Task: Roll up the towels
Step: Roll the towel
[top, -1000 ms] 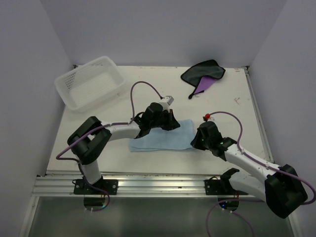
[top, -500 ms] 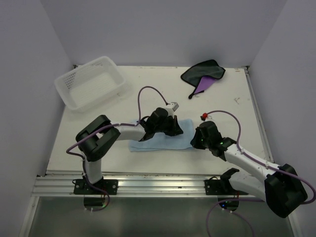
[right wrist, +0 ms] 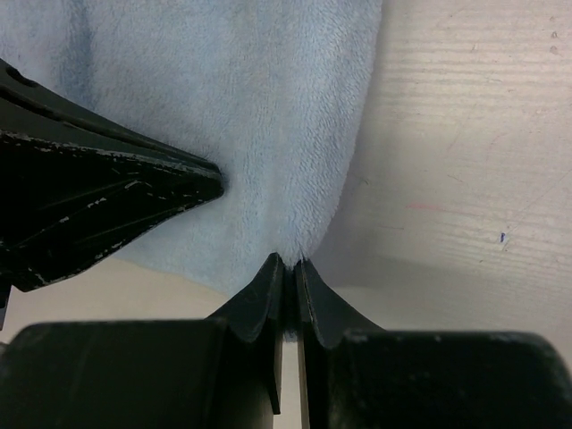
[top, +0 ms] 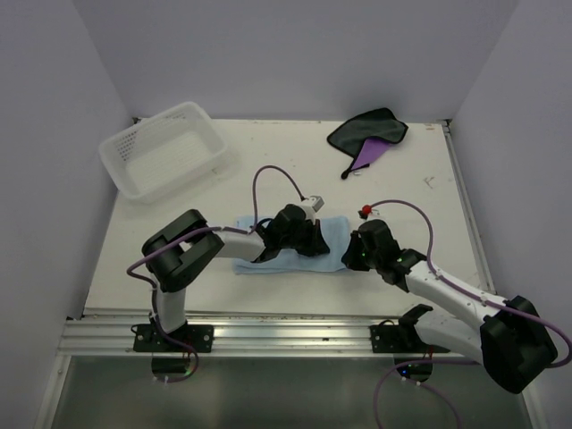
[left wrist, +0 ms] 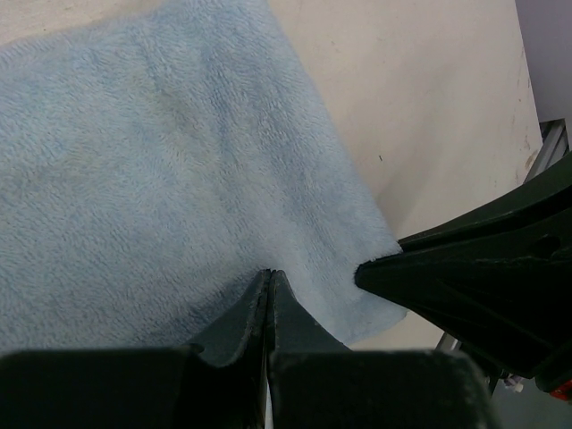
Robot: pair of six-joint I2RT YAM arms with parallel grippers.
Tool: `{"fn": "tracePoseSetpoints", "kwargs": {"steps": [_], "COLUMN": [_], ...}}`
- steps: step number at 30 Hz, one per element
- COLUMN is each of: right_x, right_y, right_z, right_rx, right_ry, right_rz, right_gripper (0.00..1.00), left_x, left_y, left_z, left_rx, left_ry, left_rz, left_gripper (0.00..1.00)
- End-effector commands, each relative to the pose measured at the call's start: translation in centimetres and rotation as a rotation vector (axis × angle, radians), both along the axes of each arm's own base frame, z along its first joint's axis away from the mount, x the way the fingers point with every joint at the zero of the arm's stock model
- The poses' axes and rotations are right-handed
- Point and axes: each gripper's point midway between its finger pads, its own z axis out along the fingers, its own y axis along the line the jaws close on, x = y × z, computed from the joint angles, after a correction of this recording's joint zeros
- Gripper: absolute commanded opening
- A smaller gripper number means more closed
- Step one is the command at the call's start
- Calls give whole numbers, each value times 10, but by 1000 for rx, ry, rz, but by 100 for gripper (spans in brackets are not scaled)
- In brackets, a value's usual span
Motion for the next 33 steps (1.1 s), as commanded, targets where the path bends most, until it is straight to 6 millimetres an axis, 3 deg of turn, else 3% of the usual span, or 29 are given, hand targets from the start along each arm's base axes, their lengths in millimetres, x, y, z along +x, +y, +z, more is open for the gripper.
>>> {"fn": "tracePoseSetpoints", "kwargs": {"steps": [1, 11, 20, 33], "right_x": [14, 14, 15, 15], "right_y": [11, 20, 27, 43], "right_z": [23, 26, 33, 28], "right_rx": [35, 54, 83, 117], "right_ry": [-78, -92, -110, -91], "right_rz": [17, 45, 62, 97], "right_gripper": [0, 0, 0, 0], "left_x": [5, -9, -8, -10], "left_y": [-12, -19, -14, -9], "left_z": [12, -1, -3, -6], "left_rx": [-51, -34, -10, -2], "left_ry": [-34, -9, -19, -15], "left_rz": [6, -15, 0, 8], "left_gripper": [0, 0, 0, 0]}}
